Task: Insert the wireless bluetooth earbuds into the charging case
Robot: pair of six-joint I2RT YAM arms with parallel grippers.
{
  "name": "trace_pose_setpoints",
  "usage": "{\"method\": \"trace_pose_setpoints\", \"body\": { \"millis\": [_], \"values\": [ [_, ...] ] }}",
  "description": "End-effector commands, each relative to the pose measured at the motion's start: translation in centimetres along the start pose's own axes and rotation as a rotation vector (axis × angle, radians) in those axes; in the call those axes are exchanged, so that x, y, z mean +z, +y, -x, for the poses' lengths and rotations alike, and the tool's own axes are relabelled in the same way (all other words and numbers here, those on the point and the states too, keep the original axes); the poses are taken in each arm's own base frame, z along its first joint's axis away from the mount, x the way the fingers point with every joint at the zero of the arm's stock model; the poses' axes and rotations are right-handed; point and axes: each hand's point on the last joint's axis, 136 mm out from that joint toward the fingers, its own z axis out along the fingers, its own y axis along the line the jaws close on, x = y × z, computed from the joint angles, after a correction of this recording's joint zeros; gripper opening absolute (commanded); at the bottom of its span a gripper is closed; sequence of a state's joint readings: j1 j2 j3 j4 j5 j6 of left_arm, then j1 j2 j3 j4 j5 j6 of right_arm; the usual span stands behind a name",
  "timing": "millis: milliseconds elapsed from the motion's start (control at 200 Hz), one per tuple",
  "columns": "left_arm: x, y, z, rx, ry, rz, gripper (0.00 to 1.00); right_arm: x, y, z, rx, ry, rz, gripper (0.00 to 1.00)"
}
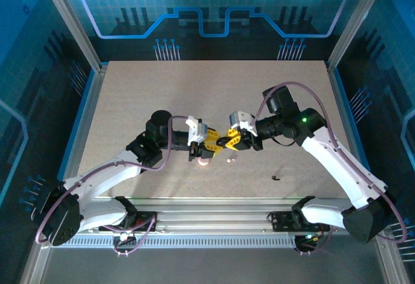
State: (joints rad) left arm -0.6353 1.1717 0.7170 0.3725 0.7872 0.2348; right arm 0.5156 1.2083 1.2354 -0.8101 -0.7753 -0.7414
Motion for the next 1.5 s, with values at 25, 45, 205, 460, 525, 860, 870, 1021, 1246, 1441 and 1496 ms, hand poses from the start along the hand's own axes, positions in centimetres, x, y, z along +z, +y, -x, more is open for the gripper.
{"method": "trace_pose_setpoints", "body": {
  "millis": [25, 45, 205, 460, 525, 860, 870, 1021, 1246, 1441, 1496],
  "values": [
    [0.3, -0.2, 0.2, 0.002, -0.014, -0.021, 0.33, -0.5, 0.3, 1.4, -0.006, -0.055, 0.02, 0.16],
    [0.3, -0.2, 0.1, 0.0, -0.014, -0.021, 0.33, -0.5, 0.2, 1.4, -0.005, -0.054, 0.02, 0.16],
    [0.4, -0.2, 0.1, -0.004, -0.016, -0.025, 0.27, -0.5, 0.0, 1.7, -0.001, -0.061, 0.025, 0.16],
    [0.3, -0.4, 0.4, 0.004, -0.02, -0.025, 0.13, -0.2, -0.5, 1.5, 0.018, -0.054, 0.021, 0.25],
    [0.3, -0.4, 0.3, 0.004, -0.018, -0.023, 0.13, -0.3, -0.9, 1.4, 0.024, -0.049, -0.001, 0.36],
    [0.2, -0.5, 0.5, 0.006, -0.023, -0.026, 0.12, -0.6, -2.0, 1.3, 0.035, -0.045, -0.071, 0.47],
    [0.2, -0.5, 0.5, 0.007, -0.023, -0.027, 0.12, -0.7, -2.0, 1.3, 0.036, -0.043, -0.075, 0.47],
    [0.1, -0.6, 0.5, 0.007, -0.023, -0.025, 0.12, -1.3, -3.5, 0.8, 0.067, -0.031, -0.144, 0.46],
    [0.1, -0.6, 0.4, 0.006, -0.023, -0.024, 0.12, -2.7, -5.1, 1.0, 0.123, -0.088, -0.219, 0.46],
    [0.2, -0.6, 0.5, 0.002, -0.034, -0.022, 0.11, -2.8, -5.8, 0.3, 0.161, -0.079, -0.251, 0.46],
    [0.2, -0.6, 0.6, -0.001, -0.037, -0.024, 0.11, -2.9, -5.8, 0.4, 0.167, -0.084, -0.252, 0.46]
  ]
}}
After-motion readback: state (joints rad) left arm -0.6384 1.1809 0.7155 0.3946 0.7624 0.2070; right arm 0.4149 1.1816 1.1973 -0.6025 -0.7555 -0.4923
